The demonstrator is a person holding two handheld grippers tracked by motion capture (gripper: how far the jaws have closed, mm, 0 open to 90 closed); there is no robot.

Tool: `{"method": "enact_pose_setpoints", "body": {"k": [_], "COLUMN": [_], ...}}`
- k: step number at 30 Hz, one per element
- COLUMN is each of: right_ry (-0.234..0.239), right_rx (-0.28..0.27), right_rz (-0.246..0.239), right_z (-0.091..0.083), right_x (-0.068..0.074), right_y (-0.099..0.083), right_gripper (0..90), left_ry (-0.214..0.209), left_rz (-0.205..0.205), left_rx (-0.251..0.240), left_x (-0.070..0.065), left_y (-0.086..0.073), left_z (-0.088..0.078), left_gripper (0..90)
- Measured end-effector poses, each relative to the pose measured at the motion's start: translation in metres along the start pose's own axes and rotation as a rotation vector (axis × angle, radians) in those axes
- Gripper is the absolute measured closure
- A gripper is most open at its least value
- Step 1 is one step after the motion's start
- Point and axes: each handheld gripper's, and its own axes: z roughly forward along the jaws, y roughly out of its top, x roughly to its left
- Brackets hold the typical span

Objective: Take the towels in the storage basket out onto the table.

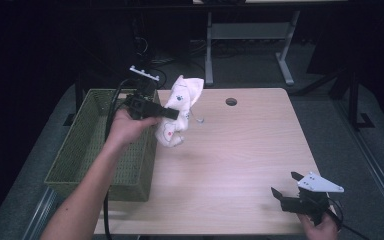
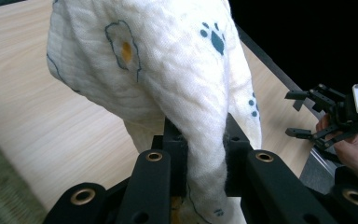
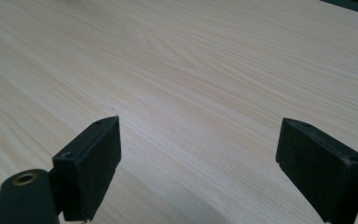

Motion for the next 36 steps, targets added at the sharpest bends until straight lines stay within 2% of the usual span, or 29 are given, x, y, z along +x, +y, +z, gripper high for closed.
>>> {"method": "enact_pose_setpoints", "body": {"k": [3, 4, 5, 6, 7, 8, 9, 10, 11, 12, 13, 17, 22, 36], "right_ry": [-0.007, -0.007, -0.011, -0.009, -0.011, -0.011, -0.008, -0.006, -0.007, -0.007, -0.006, -0.01, -0.012, -0.007], "right_rx": [0.0, 0.0, -0.001, -0.001, 0.0, 0.001, 0.004, 0.002, 0.0, 0.0, 0.003, 0.002, -0.002, -0.003], "right_rz": [0.003, 0.003, 0.007, 0.005, 0.006, 0.008, 0.009, 0.004, 0.005, 0.005, 0.004, 0.004, 0.011, 0.011], "right_z": [0.0, 0.0, -0.001, -0.001, -0.001, -0.001, -0.001, -0.002, -0.002, -0.002, -0.001, -0.001, -0.002, -0.001], "right_x": [-0.002, -0.002, -0.003, -0.003, -0.002, -0.002, -0.001, -0.001, -0.001, -0.001, -0.002, -0.003, -0.005, -0.004], "right_y": [0.0, 0.0, 0.0, 0.0, 0.0, 0.0, 0.0, 0.0, 0.0, 0.0, 0.001, 0.001, 0.0, 0.001], "right_gripper": [13.6, 13.6, 13.6, 13.6, 13.6, 13.6, 13.6, 13.6, 13.6, 13.6, 13.6, 13.6, 13.6, 13.6], "left_ry": [-0.008, -0.008, -0.013, -0.013, -0.018, -0.018, -0.019, -0.019, -0.02, -0.02, -0.021, -0.023, -0.024, -0.021], "left_rz": [0.015, 0.015, 0.019, 0.019, 0.023, 0.023, 0.024, 0.024, 0.029, 0.029, 0.025, 0.02, 0.015, 0.001], "left_rx": [0.021, 0.021, 0.029, 0.029, 0.039, 0.039, 0.043, 0.043, 0.051, 0.051, 0.062, 0.081, 0.094, 0.146], "left_x": [-0.005, -0.005, -0.008, -0.008, -0.011, -0.011, -0.014, -0.014, -0.016, -0.016, -0.016, -0.017, -0.019, -0.03], "left_y": [0.005, 0.005, 0.007, 0.007, 0.009, 0.009, 0.01, 0.01, 0.011, 0.011, 0.011, 0.012, 0.015, 0.025], "left_z": [0.013, 0.013, 0.022, 0.022, 0.03, 0.03, 0.038, 0.038, 0.045, 0.045, 0.053, 0.067, 0.077, 0.123], "left_gripper": [77.1, 77.1, 77.1, 77.1, 77.0, 77.0, 76.9, 76.9, 76.9, 76.9, 76.9, 76.9, 76.7, 75.8]}}
